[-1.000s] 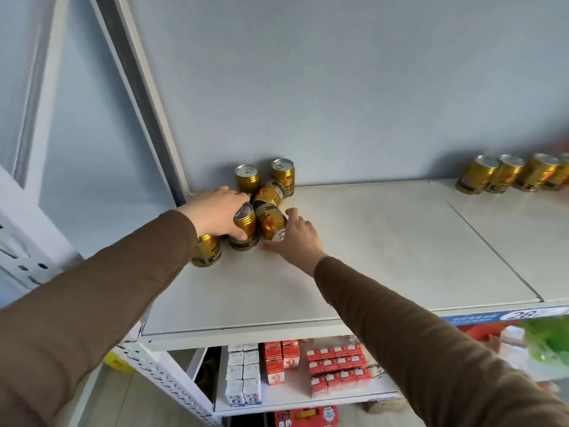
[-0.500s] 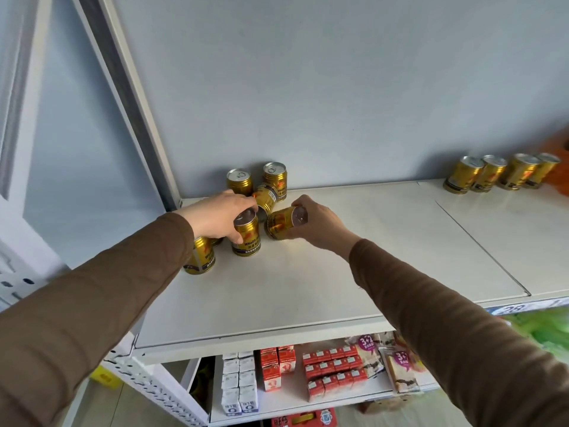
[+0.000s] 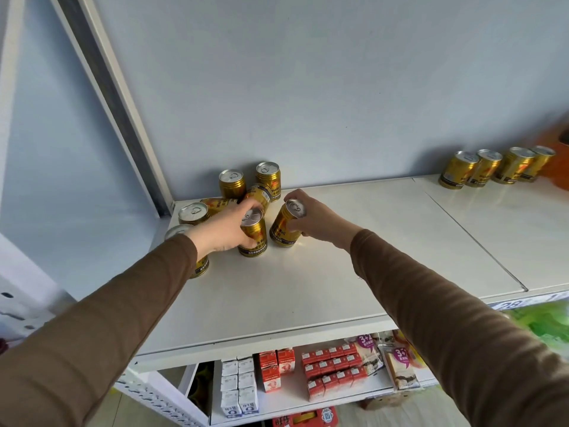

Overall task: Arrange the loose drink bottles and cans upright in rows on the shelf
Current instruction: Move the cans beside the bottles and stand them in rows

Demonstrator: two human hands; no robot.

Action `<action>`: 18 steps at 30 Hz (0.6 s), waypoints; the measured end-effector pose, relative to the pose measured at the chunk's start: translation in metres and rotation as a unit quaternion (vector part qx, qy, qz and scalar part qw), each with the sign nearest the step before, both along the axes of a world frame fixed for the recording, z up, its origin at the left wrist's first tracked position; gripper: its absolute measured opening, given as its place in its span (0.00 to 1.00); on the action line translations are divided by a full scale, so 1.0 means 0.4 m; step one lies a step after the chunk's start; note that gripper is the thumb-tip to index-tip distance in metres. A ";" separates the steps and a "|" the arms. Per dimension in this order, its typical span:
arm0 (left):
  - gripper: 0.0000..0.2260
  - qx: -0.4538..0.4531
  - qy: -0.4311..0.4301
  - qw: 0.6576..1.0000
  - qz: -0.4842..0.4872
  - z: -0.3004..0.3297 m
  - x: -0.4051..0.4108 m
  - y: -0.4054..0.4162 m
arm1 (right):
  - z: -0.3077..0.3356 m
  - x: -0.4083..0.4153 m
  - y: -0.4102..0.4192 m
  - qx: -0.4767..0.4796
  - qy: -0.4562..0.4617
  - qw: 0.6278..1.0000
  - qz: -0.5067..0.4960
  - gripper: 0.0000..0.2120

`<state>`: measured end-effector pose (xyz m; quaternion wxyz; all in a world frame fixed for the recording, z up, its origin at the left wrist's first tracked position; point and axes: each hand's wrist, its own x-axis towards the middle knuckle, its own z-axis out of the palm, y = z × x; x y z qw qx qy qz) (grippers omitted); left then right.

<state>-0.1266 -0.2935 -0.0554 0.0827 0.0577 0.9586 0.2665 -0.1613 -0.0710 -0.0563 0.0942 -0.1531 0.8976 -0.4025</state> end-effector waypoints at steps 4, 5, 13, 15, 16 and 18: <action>0.46 0.110 0.099 0.984 0.100 -0.070 0.028 0.023 | -0.020 -0.001 -0.018 -0.002 -0.009 1.000 0.001 0.30; 0.47 0.137 0.118 0.976 0.120 -0.086 0.035 0.026 | -0.026 0.000 -0.022 -0.004 -0.006 1.000 -0.003 0.31; 0.43 0.233 0.115 0.950 0.174 -0.180 0.047 0.024 | -0.053 0.010 -0.037 -0.030 0.054 0.997 -0.048 0.30; 0.43 0.241 0.115 0.947 0.177 -0.194 0.045 0.024 | -0.059 0.016 -0.037 -0.039 0.070 0.995 -0.053 0.31; 0.42 0.248 0.117 0.945 0.179 -0.199 0.044 0.024 | -0.061 0.021 -0.035 -0.047 0.073 0.995 -0.055 0.32; 0.41 0.265 0.121 0.939 0.185 -0.208 0.045 0.025 | -0.062 0.032 -0.029 -0.085 0.064 0.992 -0.069 0.36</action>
